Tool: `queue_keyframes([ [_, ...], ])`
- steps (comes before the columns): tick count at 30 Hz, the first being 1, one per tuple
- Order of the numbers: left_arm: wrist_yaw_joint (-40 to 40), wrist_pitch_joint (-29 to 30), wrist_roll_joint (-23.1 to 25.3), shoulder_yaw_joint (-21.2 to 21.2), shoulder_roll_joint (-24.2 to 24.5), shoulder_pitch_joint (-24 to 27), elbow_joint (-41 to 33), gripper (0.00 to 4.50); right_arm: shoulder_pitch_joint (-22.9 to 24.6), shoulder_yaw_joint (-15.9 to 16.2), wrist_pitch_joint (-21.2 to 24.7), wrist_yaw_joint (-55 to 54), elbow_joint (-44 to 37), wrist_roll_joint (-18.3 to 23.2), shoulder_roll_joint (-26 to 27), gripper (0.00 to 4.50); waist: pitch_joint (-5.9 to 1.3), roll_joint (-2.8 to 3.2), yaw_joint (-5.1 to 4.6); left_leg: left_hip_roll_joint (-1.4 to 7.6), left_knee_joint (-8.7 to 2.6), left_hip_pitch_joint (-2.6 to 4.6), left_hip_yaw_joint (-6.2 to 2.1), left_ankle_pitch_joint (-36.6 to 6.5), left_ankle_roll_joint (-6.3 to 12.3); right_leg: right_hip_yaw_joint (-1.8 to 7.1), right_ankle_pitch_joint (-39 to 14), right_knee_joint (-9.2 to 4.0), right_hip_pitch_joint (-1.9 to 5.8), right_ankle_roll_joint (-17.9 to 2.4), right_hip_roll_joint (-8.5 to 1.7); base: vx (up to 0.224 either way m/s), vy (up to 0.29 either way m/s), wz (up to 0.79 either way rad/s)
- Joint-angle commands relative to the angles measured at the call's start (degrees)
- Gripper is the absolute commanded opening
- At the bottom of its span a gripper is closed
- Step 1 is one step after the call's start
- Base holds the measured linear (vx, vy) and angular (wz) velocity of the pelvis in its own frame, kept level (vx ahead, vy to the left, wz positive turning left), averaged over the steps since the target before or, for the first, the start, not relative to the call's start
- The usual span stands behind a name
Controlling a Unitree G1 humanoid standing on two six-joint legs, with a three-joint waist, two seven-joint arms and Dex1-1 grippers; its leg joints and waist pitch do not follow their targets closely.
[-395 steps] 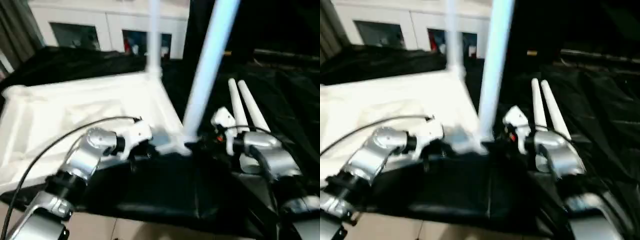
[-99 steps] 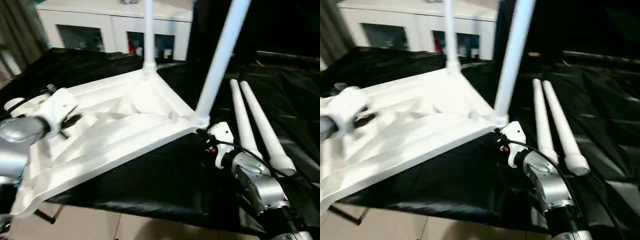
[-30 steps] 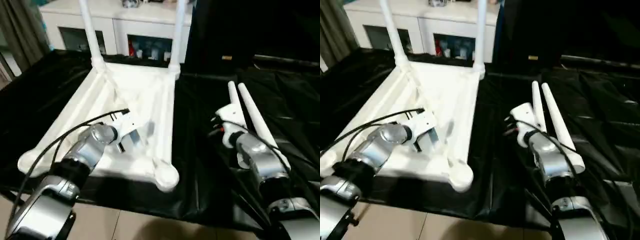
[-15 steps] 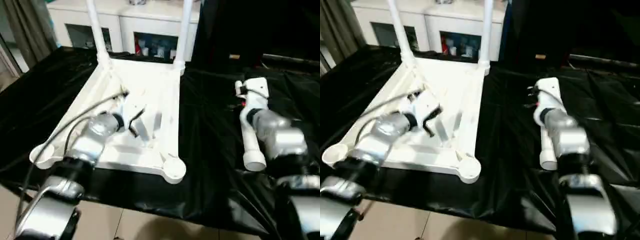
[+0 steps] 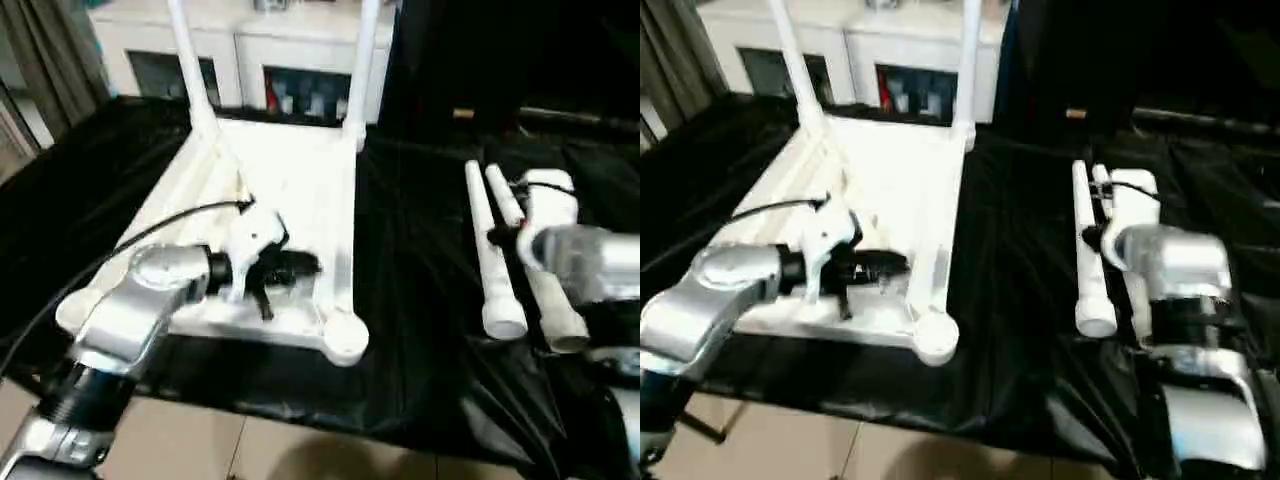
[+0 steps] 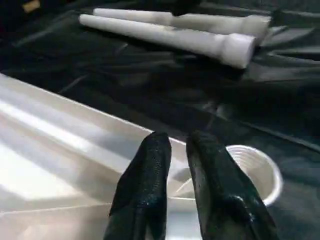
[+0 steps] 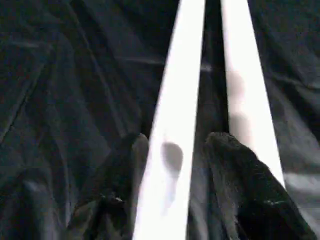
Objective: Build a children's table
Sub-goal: Pick table leg
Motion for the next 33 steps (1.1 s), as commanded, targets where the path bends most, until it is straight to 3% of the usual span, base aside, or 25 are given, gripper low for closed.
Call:
queue_keyframes([
  [1, -0.43, 1.23, -0.91, 0.0, 0.22, -0.2, -1.7, 1.26, 0.46, -0.78, 1.68, -0.01, -0.68, 0.66, -0.72, 2.5, -3.93, -0.31, 0.12, 0.4, -3.78, 0.35, 0.47, -8.2, -0.46, 2.8, -13.37, -3.91, 3.64, -9.42, -2.19, 0.0, 0.0, 0.0],
  [7, -0.23, 4.65, -1.96, -0.07, 0.59, -0.44, -4.33, 1.77, 1.96, -1.5, 6.22, 0.73, -2.49, 1.72, -0.46, 3.05, -4.0, -0.55, 0.13, 0.36, -3.73, 0.15, 0.42, -7.2, -0.36, 2.77, -13.11, -3.87, 3.79, -8.91, -2.15, 0.0, 0.0, 0.0],
  [12, 0.73, 3.31, -0.43, -0.8, 0.62, -0.73, -4.04, 2.22, 2.94, -1.18, 9.6, 2.31, -0.65, 3.26, 0.36, 3.48, -4.13, -0.61, 0.12, 0.35, -3.65, 0.07, 0.41, -6.11, -0.24, 2.77, -12.47, -3.81, 3.88, -8.66, -2.14, 0.0, 0.0, 0.0],
  [18, 1.32, 3.18, 0.01, -1.08, 0.46, -1.07, -4.22, 2.61, 3.57, -1.49, 11.17, 3.9, 2.54, 4.35, 1.14, 3.52, -4.1, -0.6, 0.2, 0.35, -3.56, 0.1, 0.45, -6.48, -0.22, 2.74, -13.39, -3.95, 3.84, -8.95, -2.27, 0.0, 0.0, 0.0],
  [27, 1.38, 3.06, -0.09, -1.69, 0.18, -1.53, -4.29, 2.62, 3.13, -2.69, 8.94, 3.66, 6.41, 4.54, 1.21, 2.73, -4.15, -0.7, 0.26, 0.39, -3.54, 0.14, 0.44, -6.2, -0.52, 2.7, -13.96, -3.9, 3.81, -8.61, -2.31, 0.0, 0.0, 0.0],
  [29, 1.27, 2.87, 0.05, -1.94, 0.29, -1.58, -4.14, 2.62, 3.09, -2.54, 8.1, 3.93, 7.67, 4.67, 1.19, 2.37, -4.14, -0.71, 0.23, 0.36, -3.54, 0.07, 0.42, -6.49, -0.55, 2.66, -14.3, -3.93, 3.87, -8.57, -2.31, 0.0, 0.0, 0.0],
  [33, 1.15, 2.67, 0.08, -2.05, 0.36, -1.77, -3.88, 2.62, 3.07, -2.58, 6.6, 3.71, 9.31, 4.51, 1.53, 2.18, -4.09, -0.56, 0.18, 0.35, -3.56, 0.22, 0.42, -7.48, -0.82, 2.62, -15.36, -4.14, 3.78, -8.35, -2.27, 0.0, 0.0, 0.0],
])
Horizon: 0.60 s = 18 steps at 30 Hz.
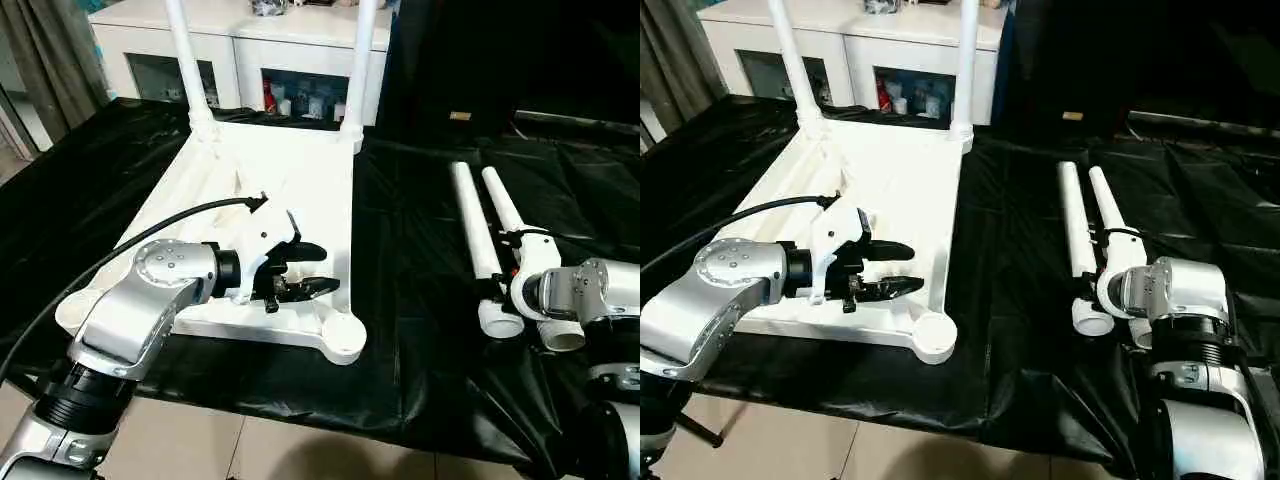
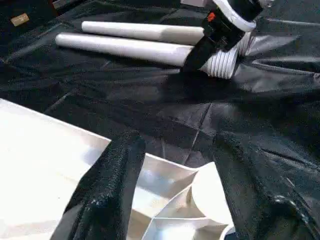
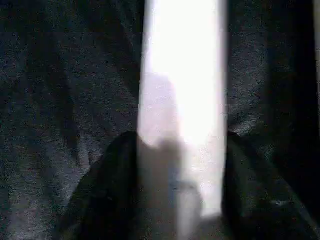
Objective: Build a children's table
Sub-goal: Pick table leg
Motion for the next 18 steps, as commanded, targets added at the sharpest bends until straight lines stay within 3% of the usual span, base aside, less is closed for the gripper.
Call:
queue_keyframes([
  [1, -0.16, -0.33, 0.77, -0.61, 0.31, -0.91, -0.36, 2.62, 0.28, -0.19, -0.64, -0.2, 2.25, -0.22, 0.34, 2.18, -3.93, -0.43, 0.26, 0.35, -3.59, 0.24, 0.45, -8.09, -0.75, 2.58, -16.1, -4.36, 3.46, -8.41, -2.31, 0.0, 0.0, 0.0],
  [4, -0.18, -0.56, 0.88, -0.78, 0.27, -1.08, -0.15, 2.62, 0.49, -0.14, -2.35, -0.28, 3.4, -0.37, 0.72, 1.98, -3.84, -0.46, 0.23, 0.36, -3.67, 0.31, 0.38, -9.46, -1.07, 2.5, -18.32, -4.62, 3.43, -7.79, -2.33, 0.0, 0.0, 0.0],
  [12, 1.04, -1.35, 1.09, -0.32, -0.29, -1.53, 0.64, 2.62, 0.57, -1.0, -5.73, -0.09, 3.16, 0.46, 1.56, 1.96, -3.71, -0.48, 0.13, 0.26, -3.78, 0.61, 0.23, -12.18, -1.34, 2.34, -23.12, -5.28, 3.27, -5.84, -2.45, 0.0, 0.0, 0.0],
  [13, 2.84, -2.36, 1.55, 0.56, -1.32, -2.29, 2.2, 2.62, 0.96, -1.7, -8.95, 0.16, 1.9, 1.1, 2.26, 1.96, -3.67, -0.06, 0.06, 0.17, -3.77, 0.64, 0.25, -12.56, -1.38, 2.3, -22.74, -5.47, 3.18, -5.78, -2.31, 0.0, 0.0, 0.0],
  [14, 4.13, -3.09, 1.85, 1.17, -2.1, -2.83, 3.28, 2.62, 1.25, -2.24, -10.91, 0.25, 1.04, 1.52, 2.72, 1.96, -3.82, -0.25, 0.09, 0.14, -3.75, 0.82, 0.2, -12.81, -1.43, 2.24, -22.32, -5.3, 3.22, -5.87, -2.25, 0.0, 0.0, 0.0],
  [15, 6.38, -3.7, 1.93, 2.4, -3.66, -3.88, 5.11, 2.62, 1.72, -3.59, -14.41, 0.75, -0.62, 2.74, 3.77, 1.96, -3.81, -0.05, 0.09, 0.14, -3.78, 0.65, 0.2, -12.7, -1.28, 2.22, -21.85, -5.31, 3.28, -5.95, -2.25, 0.0, 0.0, 0.0],
  [16, 10.53, -4.07, 1.06, 5.14, -7.07, -5.96, 8.44, 2.62, 2.69, -6.3, -21.27, 2.86, -4.11, 5.74, 6.11, 1.96, -3.77, 0.31, 0.11, 0.07, -3.66, 0.74, 0.45, -13.39, -1.05, 2.3, -21.87, -5.63, 3.12, -5.77, -2.27, 0.0, 0.0, 0.0],
  [17, 12.2, -4.03, 0.4, 6.4, -8.62, -6.81, 9.74, 2.91, 3.12, -7.42, -24.18, 4.07, -5.67, 7.15, 7.18, 1.96, -4.13, -0.14, 0.14, 0.14, -3.55, 0.81, 0.34, -13.38, -0.57, 2.16, -21.19, -5.51, 3.33, -5.66, -2.34, 0.0, 0.0, 0.0],
  [18, 12.2, -4.03, 0.4, 6.4, -8.62, -6.81, 9.74, 2.91, 3.12, -7.42, -24.18, 4.07, -5.67, 7.15, 7.18, 1.96, -4.34, -0.25, 0.26, 0.15, -3.59, 0.56, 0.15, -12.18, -0.15, 2.05, -19.92, -5.2, 3.61, -6.02, -2.33, 0.0, 0.0, 0.0],
])
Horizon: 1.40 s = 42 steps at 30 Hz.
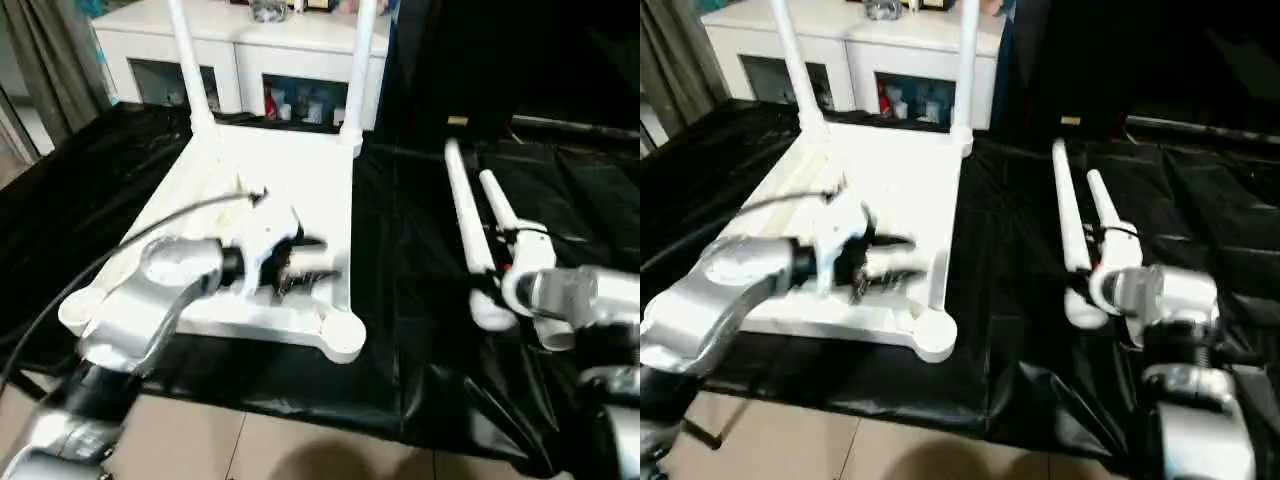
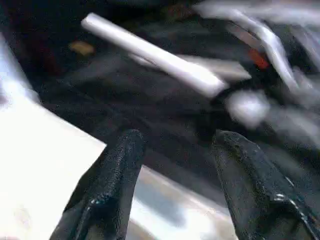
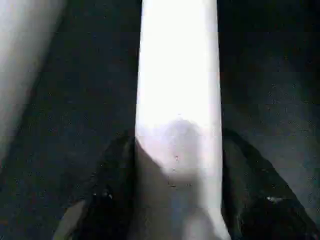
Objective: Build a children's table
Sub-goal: Pick table leg
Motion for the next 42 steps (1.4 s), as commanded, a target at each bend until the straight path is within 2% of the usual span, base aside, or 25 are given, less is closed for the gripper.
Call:
queue_keyframes([
  [1, 3.99, 1.87, -2.28, 3.14, -2.34, -1.94, 1.77, 2.98, 0.41, -1.52, -6.2, 4.55, -5.34, 3.48, 0.05, 1.96, -4.38, -0.31, 0.41, 0.34, -3.91, -0.49, -0.12, -9.66, 0.29, 2.12, -17.23, -4.43, 3.81, -7.2, -2.35, 0.0, 0.0, 0.0],
  [2, 5.55, 5.79, -5.8, 5.65, -5.33, -3.58, 3.07, 3.01, 1.75, -0.46, -7.89, 9.37, -8.83, 5.44, 1.07, 1.96, -4.3, -0.11, 0.58, 0.38, -3.48, -0.16, 0.45, -9.54, 0.76, 2.33, -15.27, -4.5, 3.34, -8.23, -2.25, 0.0, 0.0, 0.0],
  [3, 6.18, 8.11, -8.04, 7.02, -7.11, -4.52, 3.72, 3.1, 2.62, 0.33, -8.27, 12.3, -11.05, 6.68, 1.63, 1.96, -4.55, -0.22, 0.92, 0.33, -3.25, -0.3, 0.5, -8.01, 2.04, 2.47, -11.82, -4.17, 3.69, -9.92, -2.31, 0.0, 0.0, 0.0],
  [4, 6.91, 10.1, -10.05, 8.23, -8.98, -5.52, 4.56, 3.25, 3.63, 1.28, -8.25, 15.39, -13.77, 8.17, 2.32, 1.96, -4.68, -0.2, 1.01, 0.41, -3.34, -0.46, 0.27, -6.72, 2.63, 2.41, -10.13, -3.82, 3.82, -10.64, -2.34, 0.0, 0.0, 0.0],
  [5, 7.19, 10.86, -11.03, 8.71, -9.89, -5.99, 5.01, 3.41, 4.17, 1.82, -8.06, 16.89, -15.17, 8.97, 2.68, 1.96, -4.69, -0.29, 1.13, 0.41, -3.3, -0.86, 0.18, -4.9, 3.74, 2.3, -7.92, -3.58, 4.01, -11.3, -2.21, 0.0, 0.0, 0.0],
  [6, 7.36, 11.43, -13.02, 9.82, -11.27, -6.75, 6.08, 3.41, 4.88, 2.22, -7.29, 18.57, -17.23, 10.45, 3.4, 1.96, -4.71, -0.13, 1.16, 0.39, -3.3, -0.85, 0.2, -4.36, 4.12, 2.29, -7.19, -3.57, 4.02, -11.65, -2.2, 0.0, 0.0, 0.0],
  [7, 7.36, 11.43, -13.02, 9.82, -11.27, -6.75, 6.08, 3.55, 4.88, 2.22, -7.29, 18.57, -17.23, 10.45, 3.4, 1.96, -4.72, -0.14, 1.32, 0.47, -3.22, -0.68, 0.25, -3.99, 4.77, 2.37, -6.08, -3.54, 3.81, -12.41, -2.21, 0.0, 0.0, 0.0],
  [8, 7.47, 11.75, -14.38, 10.58, -12.16, -7.25, 6.84, 3.69, 5.33, 2.45, -6.83, 19.59, -18.51, 11.41, 3.88, 1.96, -4.75, -0.14, 1.31, 0.43, -3.22, -0.73, 0.25, -3.9, 5.14, 2.33, -5.78, -3.54, 3.92, -12.93, -2.24, 0.0, 0.0, 0.0],
  [9, 7.6, 12.47, -15.78, 11.14, -13.23, -7.97, 7.86, 3.69, 6.27, 3.27, -6.52, 21.29, -20.66, 12.62, 4.4, 1.96, -4.74, -0.13, 1.4, 0.39, -3.17, -0.67, 0.32, -3.63, 5.35, 2.4, -5.51, -3.61, 3.9, -13.04, -2.23, 0.0, 0.0, 0.0],
  [10, 8.01, 12.8, -16.55, 11.54, -14.12, -8.63, 8.98, 3.8, 7.18, 4.67, -6.78, 22.82, -22.37, 13.0, 4.57, 1.96, -4.74, 0.16, 1.68, 0.44, -3.14, -0.51, 0.32, -3.79, 5.37, 2.42, -5.34, -3.59, 3.82, -13.19, -2.27, 0.0, 0.0, 0.0],
  [12, 8.53, 12.8, -16.57, 11.95, -15.34, -9.51, 10.61, 3.92, 8.52, 6.53, -7.71, 24.53, -24.35, 13.57, 4.89, 1.96, -4.64, -0.05, 1.9, 0.51, -3.28, -0.51, 0.29, -4.73, 5.41, 2.38, -6.03, -3.81, 3.84, -12.98, -2.23, 0.0, 0.0, 0.0],
  [15, 9.58, 12.15, -16.6, 13.22, -17.51, -10.33, 12.29, 4.13, 10.1, 8.89, -8.67, 25.76, -26.08, 13.91, 5.03, 1.96, -4.42, -0.28, 2.1, 0.57, -3.51, -0.42, 0.27, -6.49, 4.23, 2.38, -10.25, -4.36, 3.78, -11.28, -2.43, 0.0, 0.0, 0.0],
  [16, 9.58, 12.15, -16.6, 13.22, -17.51, -10.33, 12.29, 4.22, 10.1, 8.89, -8.67, 25.76, -26.08, 13.91, 5.03, 1.96, -4.36, -0.15, 2.28, 0.67, -3.53, -0.22, 0.28, -7.14, 3.77, 2.39, -11.5, -4.53, 3.63, -11.03, -2.58, 0.0, 0.0, 0.0],
  [18, 10.66, 12.9, -17.96, 14.59, -18.66, -10.69, 12.37, 4.27, 10.83, 10.23, -9.37, 27.19, -26.78, 13.5, 4.65, 1.96, -4.3, -0.27, 2.24, 0.66, -3.63, -0.41, 0.23, -7.62, 3.32, 2.4, -12.86, -4.64, 3.71, -10.26, -2.6, 0.0, 0.0, 0.0],
  [20, 11.25, 13.38, -18.71, 15.11, -19.04, -10.78, 12.26, 4.5, 11.07, 10.67, -9.44, 27.88, -27.23, 13.45, 4.53, 1.96, -4.24, -0.27, 2.24, 0.51, -3.61, -0.59, 0.22, -7.94, 3.12, 2.36, -14.17, -4.84, 3.84, -9.34, -2.59, 0.0, 0.0, 0.0],
  [25, 14.65, 14.14, -19.31, 15.66, -20.21, -10.94, 12.16, 4.5, 11.42, 13.24, -10.3, 28.27, -28.86, 12.0, 3.91, 1.96, -4.35, -0.32, 2.21, 0.56, -3.62, -0.73, 0.08, -6.91, 3.12, 2.29, -13.54, -4.74, 3.83, -8.46, -2.56, 0.0, 0.0, 0.0],
  [26, 16.45, 14.23, -18.81, 16.67, -20.58, -11.64, 13.3, 4.5, 11.44, 15.3, -11.3, 28.3, -28.6, 9.94, 3.06, 1.96, -4.3, -0.29, 2.17, 0.58, -3.58, -0.75, 0.08, -6.92, 3.05, 2.27, -13.4, -4.77, 3.75, -8.47, -2.5, 0.0, 0.0, 0.0],
  [27, 17.1, 14.52, -18.74, 17.21, -20.74, -11.96, 13.83, 4.5, 11.2, 15.97, -11.8, 27.57, -28.01, 8.84, 3.01, 1.96, -4.29, -0.34, 2.11, 0.43, -3.53, -0.72, 0.14, -6.86, 2.96, 2.27, -13.65, -4.85, 3.75, -8.14, -2.42, 0.0, 0.0, 0.0],
  [30, 18.11, 14.63, -18.44, 17.7, -20.85, -12.35, 14.49, 4.5, 10.58, 16.48, -12.17, 26.1, -27.05, 7.72, 3.19, 1.96, -4.29, -0.28, 2.09, 0.39, -3.58, -0.73, 0.09, -6.83, 3.0, 2.27, -14.19, -4.94, 3.72, -7.78, -2.44, 0.0, 0.0, 0.0],
  [31, 18.55, 14.44, -18.23, 17.74, -20.82, -12.46, 14.68, 4.32, 10.26, 16.53, -12.13, 25.7, -26.85, 7.58, 3.31, 1.96, -4.27, -0.33, 2.09, 0.39, -3.59, -0.73, 0.09, -6.89, 3.07, 2.26, -14.19, -4.93, 3.75, -7.86, -2.45, 0.0, 0.0, 0.0],
  [32, 19.21, 14.46, -18.39, 18.03, -20.85, -12.6, 14.82, 4.15, 9.8, 16.81, -12.29, 25.0, -26.62, 7.05, 3.59, 1.96, -4.33, -0.01, 2.11, 0.49, -3.6, -0.68, 0.01, -6.85, 3.04, 2.28, -13.58, -4.76, 3.72, -8.19, -2.46, 0.0, 0.0, 0.0],
  [37, 21.14, 14.98, -20.13, 19.06, -21.59, -12.62, 14.07, 3.92, 9.56, 18.48, -13.25, 22.67, -26.2, 5.05, 3.45, 1.96, -4.4, -0.09, 1.91, 0.49, -3.52, -0.7, 0.07, -6.13, 3.25, 2.35, -10.05, -4.47, 3.81, -9.66, -2.39, 0.0, 0.0, 0.0],
  [42, 21.23, 16.55, -21.47, 19.18, -22.44, -12.2, 12.44, 3.39, 9.6, 20.1, -13.93, 21.97, -26.24, 3.31, 3.39, 1.96, -4.37, -0.06, 1.91, 0.54, -3.5, -0.7, 0.11, -6.48, 3.36, 2.36, -9.71, -4.39, 3.88, -10.44, -2.47, 0.0, 0.0, 0.0],
])
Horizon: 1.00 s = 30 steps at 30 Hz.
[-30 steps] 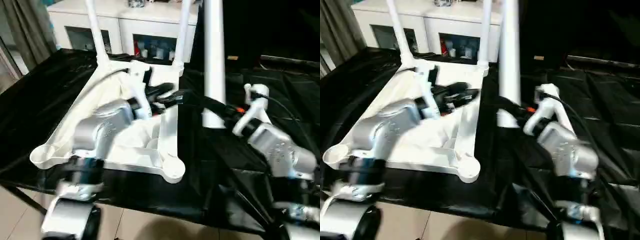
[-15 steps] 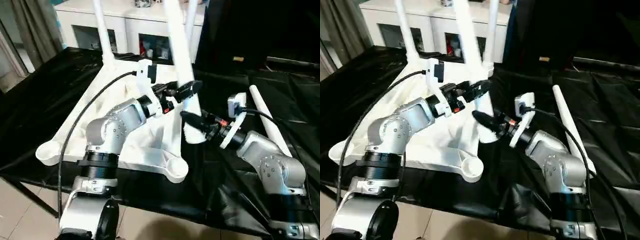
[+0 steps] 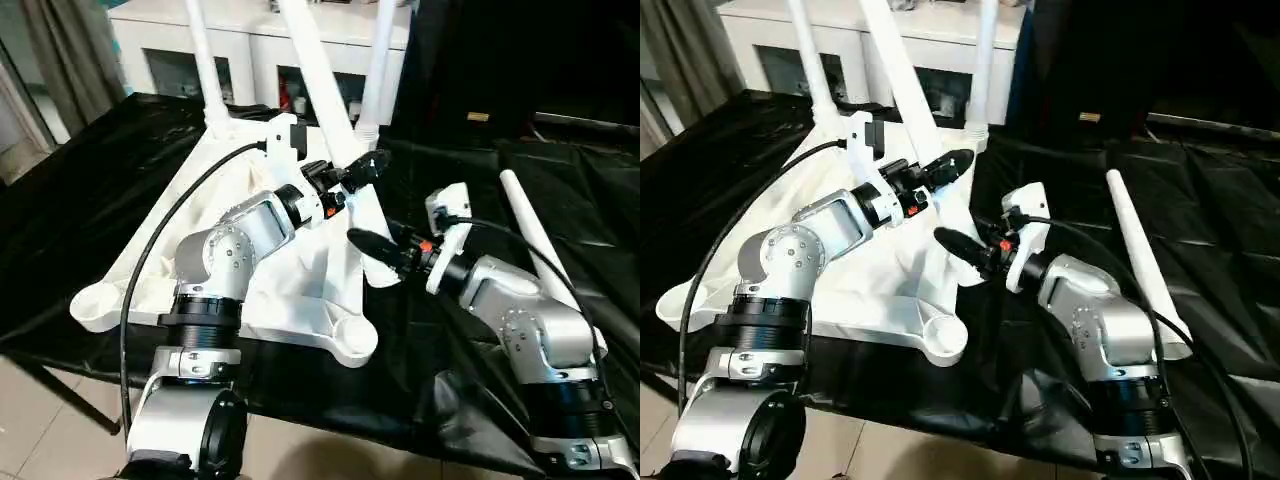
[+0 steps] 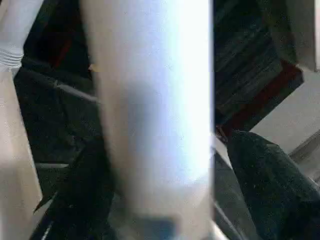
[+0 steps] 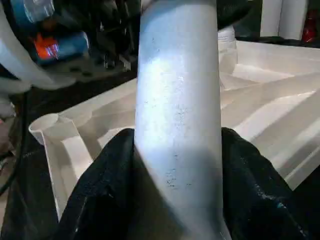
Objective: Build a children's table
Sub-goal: Pick table leg
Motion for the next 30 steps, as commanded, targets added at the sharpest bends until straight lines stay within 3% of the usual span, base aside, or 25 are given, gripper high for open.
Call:
queue_keyframes([
  [1, 0.26, 1.15, -1.12, -0.75, -0.41, -0.18, -1.65, 3.39, -0.32, 0.91, -1.08, -0.13, -0.85, -0.62, -0.26, 1.96, -4.28, -0.21, 0.09, 0.52, -3.48, 0.01, 0.17, -6.57, 3.0, 2.47, -9.73, -4.12, 4.17, -10.32, -2.44, 0.0, 0.0, 0.0],
  [4, 0.6, 1.57, -1.46, -0.7, -0.65, 0.06, -1.99, 3.18, -0.4, 1.38, -1.02, -0.73, -1.31, -0.62, -0.14, 1.96, -4.11, -0.06, 0.04, 0.49, -3.64, 0.13, 0.16, -8.14, 2.88, 2.43, -12.38, -4.53, 4.08, -9.33, -2.36, 0.0, 0.0, 0.0],
  [8, 0.74, 2.01, -1.71, -0.64, -0.8, 0.26, -2.34, 2.87, -0.46, 1.68, -0.54, -1.14, -1.81, -0.75, -0.17, 1.95, -4.16, 0.03, -0.02, 0.45, -3.65, 0.09, 0.11, -8.22, 2.6, 2.42, -12.17, -4.53, 4.13, -8.92, -2.29, 0.0, 0.0, 0.0],
  [16, 0.87, 2.46, -2.58, -0.13, -0.7, 0.15, -2.34, 2.08, -0.71, 2.12, 0.35, -1.18, -2.47, -0.52, -0.57, 1.95, -4.19, 0.07, -0.06, 0.53, -3.65, 0.09, 0.08, -7.76, 2.77, 2.45, -10.41, -4.32, 4.14, -9.7, -2.29, 0.0, 0.0, 0.0],
  [18, 0.37, 2.54, -2.58, 0.01, -0.26, -0.12, -1.94, 1.98, -1.3, 1.26, 2.75, -0.4, -2.38, 1.99, -0.2, 2.65, -4.16, 0.05, -0.08, 0.47, -3.65, 0.15, 0.11, -8.15, 2.8, 2.47, -10.91, -4.41, 4.13, -9.68, -2.28, 0.0, 0.0, 0.0],
  [27, -5.64, 3.12, -1.73, -1.85, 3.84, -0.91, -1.53, 1.88, -1.75, 1.94, 6.32, 4.24, -3.54, 3.65, -4.4, 3.16, -4.15, -0.04, 0.08, 0.55, -3.73, 0.19, 0.05, -7.87, 2.61, 2.5, -11.76, -4.38, 4.12, -8.98, -2.36, 0.0, 0.0, 0.0],
  [30, -11.44, 4.48, -1.95, -4.78, 7.05, -0.94, -2.7, 1.88, -3.27, -0.14, 11.73, 7.79, -3.28, 7.68, -7.84, 3.18, -4.18, 0.0, 0.05, 0.51, -3.68, 0.26, 0.07, -7.41, 2.86, 2.57, -10.77, -4.19, 4.18, -9.51, -2.26, 0.0, 0.0, 0.0],
])
